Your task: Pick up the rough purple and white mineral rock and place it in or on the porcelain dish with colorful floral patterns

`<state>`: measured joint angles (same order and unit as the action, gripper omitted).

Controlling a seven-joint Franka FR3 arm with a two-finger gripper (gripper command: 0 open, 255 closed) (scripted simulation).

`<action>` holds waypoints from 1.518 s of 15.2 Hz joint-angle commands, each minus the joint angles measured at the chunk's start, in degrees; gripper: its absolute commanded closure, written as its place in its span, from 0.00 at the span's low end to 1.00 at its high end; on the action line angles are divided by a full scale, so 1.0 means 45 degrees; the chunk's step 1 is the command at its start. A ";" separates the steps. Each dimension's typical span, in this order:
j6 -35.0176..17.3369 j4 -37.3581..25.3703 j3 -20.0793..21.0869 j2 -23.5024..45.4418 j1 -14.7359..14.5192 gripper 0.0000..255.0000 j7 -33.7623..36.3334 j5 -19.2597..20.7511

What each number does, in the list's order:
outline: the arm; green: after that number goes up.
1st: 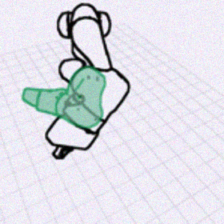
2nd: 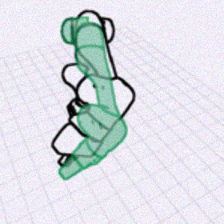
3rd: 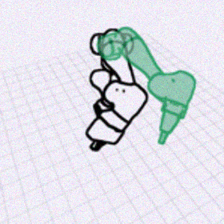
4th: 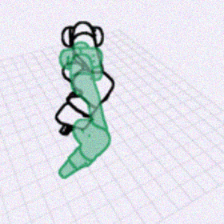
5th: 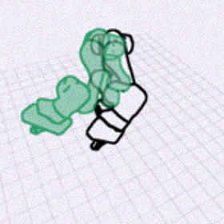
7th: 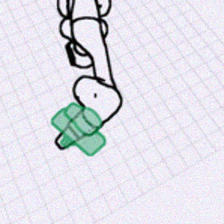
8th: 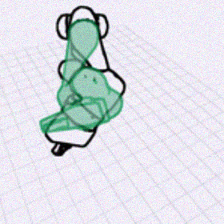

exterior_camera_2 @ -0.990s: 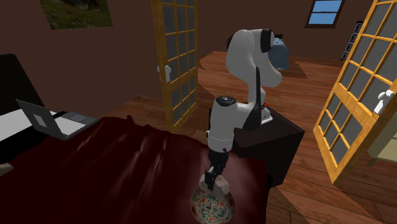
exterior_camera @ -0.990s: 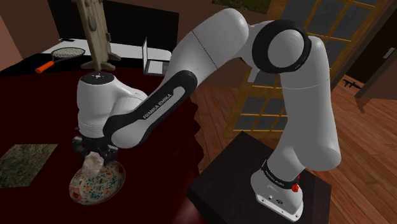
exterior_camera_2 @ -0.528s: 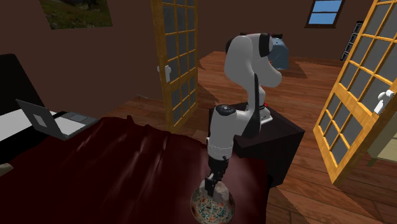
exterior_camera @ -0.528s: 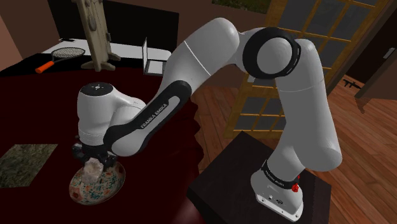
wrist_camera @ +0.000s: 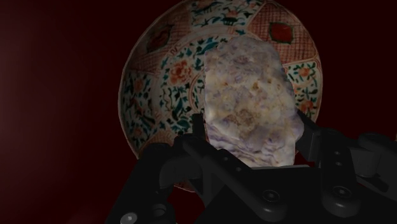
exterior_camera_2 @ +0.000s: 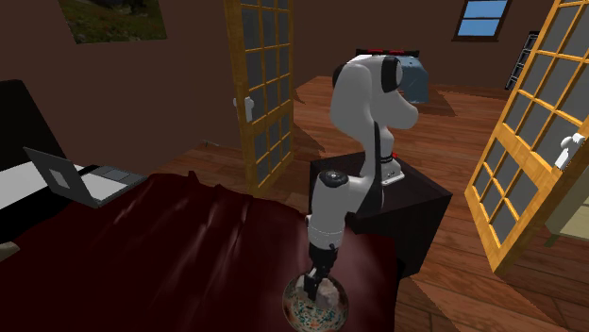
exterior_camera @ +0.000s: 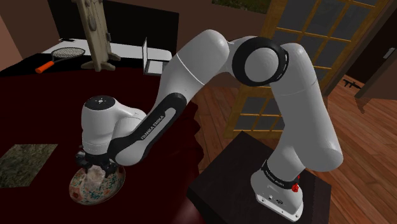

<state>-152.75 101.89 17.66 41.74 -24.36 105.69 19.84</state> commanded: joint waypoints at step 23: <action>0.0442 0.0708 0.0399 -0.1149 0.0396 0.00 -0.0194 -0.0315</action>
<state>-150.78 104.98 19.43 36.67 -22.60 104.82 18.44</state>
